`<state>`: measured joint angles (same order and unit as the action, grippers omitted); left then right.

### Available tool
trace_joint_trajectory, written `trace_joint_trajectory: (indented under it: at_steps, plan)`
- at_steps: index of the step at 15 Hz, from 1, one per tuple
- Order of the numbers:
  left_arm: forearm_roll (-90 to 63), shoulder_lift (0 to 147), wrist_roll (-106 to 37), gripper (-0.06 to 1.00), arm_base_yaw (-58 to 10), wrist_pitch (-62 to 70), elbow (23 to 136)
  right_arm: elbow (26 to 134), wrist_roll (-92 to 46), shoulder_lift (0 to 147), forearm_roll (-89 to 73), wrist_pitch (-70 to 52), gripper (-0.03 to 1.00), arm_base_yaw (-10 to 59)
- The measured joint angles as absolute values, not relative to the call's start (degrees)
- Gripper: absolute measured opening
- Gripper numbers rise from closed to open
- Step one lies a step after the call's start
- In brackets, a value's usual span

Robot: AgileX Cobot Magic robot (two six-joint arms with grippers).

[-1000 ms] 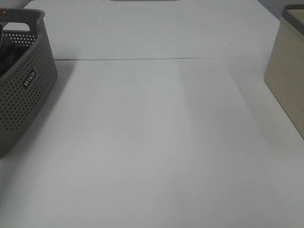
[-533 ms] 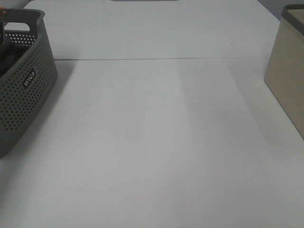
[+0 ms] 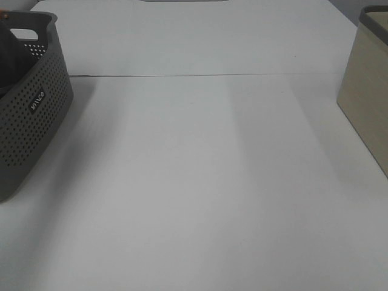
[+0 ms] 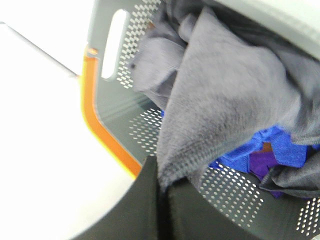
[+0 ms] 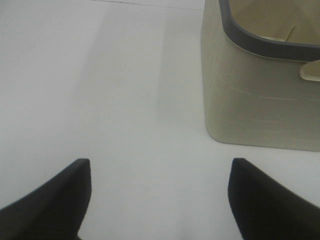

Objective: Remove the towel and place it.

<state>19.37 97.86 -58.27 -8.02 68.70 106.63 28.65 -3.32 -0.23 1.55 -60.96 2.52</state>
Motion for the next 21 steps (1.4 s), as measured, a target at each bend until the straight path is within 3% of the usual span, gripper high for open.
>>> trace_joint_trajectory:
  at_steps: [4, 8, 15, 19, 21]
  plan:
    - [19.8, 92.2, -57.0, 0.00, -14.4, 69.3, 112.8, 28.6, -3.3, -0.2, 1.5, -61.0, 0.74, 2.5]
    - [21.4, 90.8, -55.9, 0.00, -28.5, 69.6, 118.3, 28.6, -3.3, -0.2, 0.9, -60.7, 0.74, 2.5]
    - [22.6, 94.3, -49.4, 0.00, -42.9, 60.2, 119.5, 29.2, -9.4, 8.7, -7.7, -59.2, 0.74, 2.5]
    - [22.3, 97.9, -43.1, 0.00, -46.1, 60.0, 119.5, 29.5, -24.1, 22.1, -23.7, -41.9, 0.74, 2.5]
    - [20.7, 98.0, -40.5, 0.00, -47.0, 58.2, 119.5, 29.5, -45.2, 34.1, -41.6, -33.2, 0.74, 2.5]
